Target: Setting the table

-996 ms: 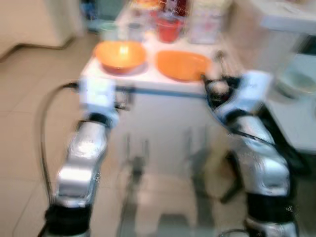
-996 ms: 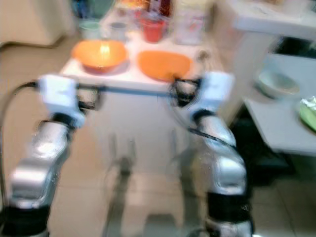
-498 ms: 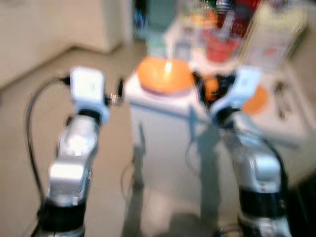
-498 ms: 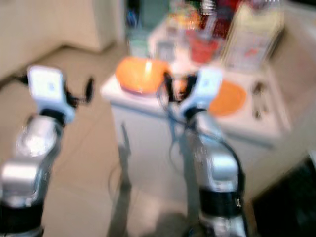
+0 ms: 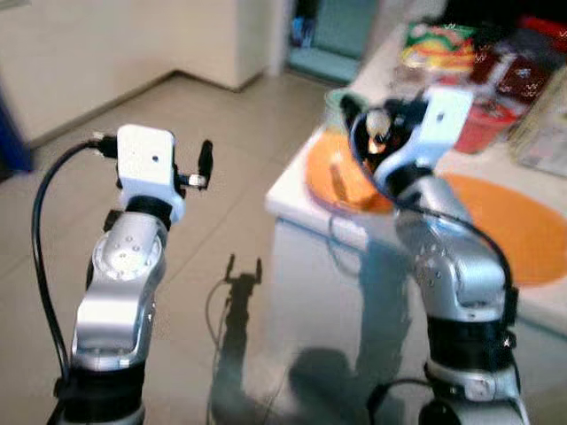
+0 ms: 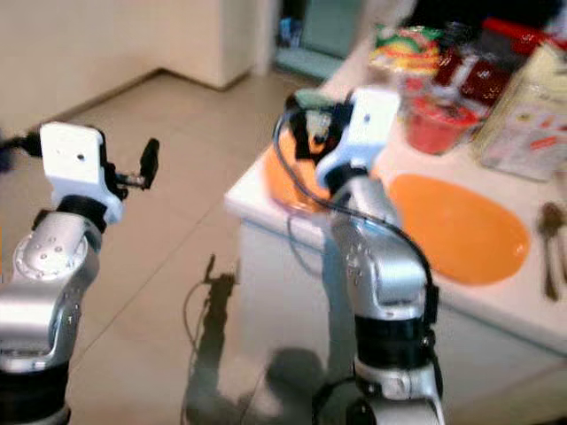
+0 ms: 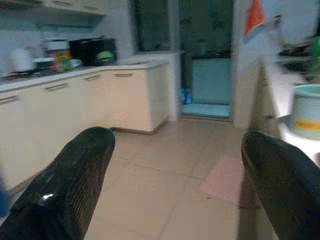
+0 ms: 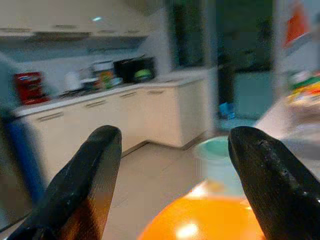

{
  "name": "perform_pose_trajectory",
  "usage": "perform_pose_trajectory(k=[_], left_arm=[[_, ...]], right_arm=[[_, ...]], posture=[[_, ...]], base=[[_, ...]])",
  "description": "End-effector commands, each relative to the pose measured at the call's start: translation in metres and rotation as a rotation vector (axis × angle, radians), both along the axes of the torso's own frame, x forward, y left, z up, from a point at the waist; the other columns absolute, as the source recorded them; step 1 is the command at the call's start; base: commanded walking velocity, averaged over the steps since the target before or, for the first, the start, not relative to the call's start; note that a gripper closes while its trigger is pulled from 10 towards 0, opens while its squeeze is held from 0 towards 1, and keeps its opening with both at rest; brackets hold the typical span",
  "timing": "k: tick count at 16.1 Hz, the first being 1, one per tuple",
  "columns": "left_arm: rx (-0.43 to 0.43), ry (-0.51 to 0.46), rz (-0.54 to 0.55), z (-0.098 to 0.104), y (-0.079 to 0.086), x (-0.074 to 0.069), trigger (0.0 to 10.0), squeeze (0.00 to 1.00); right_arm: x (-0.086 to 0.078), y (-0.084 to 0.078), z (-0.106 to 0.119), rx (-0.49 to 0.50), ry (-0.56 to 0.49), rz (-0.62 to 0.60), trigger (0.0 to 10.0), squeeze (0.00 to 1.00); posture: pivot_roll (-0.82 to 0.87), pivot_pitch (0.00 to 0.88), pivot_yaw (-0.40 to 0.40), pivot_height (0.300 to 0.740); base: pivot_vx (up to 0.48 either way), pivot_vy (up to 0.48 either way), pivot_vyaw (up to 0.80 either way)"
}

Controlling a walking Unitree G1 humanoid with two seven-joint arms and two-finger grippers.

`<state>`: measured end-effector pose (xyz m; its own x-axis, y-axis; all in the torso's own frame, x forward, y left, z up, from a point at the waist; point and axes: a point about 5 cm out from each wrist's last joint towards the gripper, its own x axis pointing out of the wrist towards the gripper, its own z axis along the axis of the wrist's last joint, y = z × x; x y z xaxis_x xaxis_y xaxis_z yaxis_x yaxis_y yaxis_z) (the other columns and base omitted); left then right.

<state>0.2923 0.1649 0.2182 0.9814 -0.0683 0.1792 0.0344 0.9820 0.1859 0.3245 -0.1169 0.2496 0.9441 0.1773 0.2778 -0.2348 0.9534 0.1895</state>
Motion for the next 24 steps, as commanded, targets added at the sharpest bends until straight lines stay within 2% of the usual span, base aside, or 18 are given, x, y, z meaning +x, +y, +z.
perform_pose_trajectory(k=[1,5,7,10,14,15,17,18,20,22,24], left_arm=[[-0.001,0.004,-0.057,-0.001,-0.012,-0.002,10.0,0.0],[0.027,0.018,-0.095,-0.002,-0.017,-0.003,10.0,0.0],[0.068,0.02,-0.128,-0.003,-0.019,-0.003,10.0,0.0],[0.079,-0.002,-0.178,0.003,-0.022,-0.002,10.0,0.0],[0.091,0.009,-0.213,0.003,-0.025,0.0,10.0,0.0],[0.1,0.016,-0.248,0.004,-0.028,-0.002,10.0,0.0],[0.103,0.027,-0.298,0.004,-0.031,-0.004,10.0,0.0],[0.111,0.034,-0.327,0.004,-0.032,-0.006,10.0,0.0],[0.145,0.058,-0.431,0.002,-0.037,-0.013,10.0,0.0],[0.162,0.09,-0.55,0.001,-0.043,-0.024,10.0,0.0],[0.167,0.107,-0.606,0.001,-0.046,-0.029,10.0,0.0]], right_arm=[[0.001,-0.017,0.001,0.006,0.016,-0.084,10.0,0.0],[0.004,-0.033,0.001,-0.025,0.054,-0.178,10.0,0.0],[-0.004,-0.042,-0.002,0.015,0.051,-0.204,10.0,0.0],[-0.015,-0.049,-0.001,0.039,0.041,-0.24,10.0,0.0],[-0.016,-0.055,0.003,0.047,0.044,-0.254,10.0,0.0],[-0.01,-0.063,0.0,-0.002,0.102,-0.279,10.0,1.0],[0.004,-0.071,-0.008,-0.095,0.22,-0.28,10.0,1.0],[0.009,-0.073,-0.011,-0.104,0.266,-0.262,10.0,1.0],[0.029,-0.073,-0.018,-0.076,0.367,-0.181,10.0,1.0],[0.045,-0.069,-0.017,-0.044,0.406,-0.099,10.0,1.0],[0.055,-0.067,-0.018,-0.052,0.434,-0.073,10.0,1.0]], posture=[[0.08,0.0,-0.063,0.74],[0.07,0.0,-0.063,0.74],[0.07,0.0,-0.058,0.74],[0.05,0.0,-0.022,0.74],[0.04,0.0,-0.018,0.74],[0.04,0.0,-0.025,0.74],[0.04,0.0,-0.028,0.74],[0.04,0.0,-0.034,0.74],[0.05,0.0,-0.041,0.74],[0.05,0.0,-0.049,0.74],[0.05,0.0,-0.052,0.74]], base=[[0.442,0.0,0.0],[0.391,0.0,0.0],[0.0,0.0,0.0],[0.0,0.0,0.0],[0.0,0.0,0.0],[0.0,0.0,0.0],[0.0,0.0,0.0],[0.0,0.0,0.0],[0.0,0.0,0.0],[0.0,0.0,0.0],[0.0,0.0,0.0]])
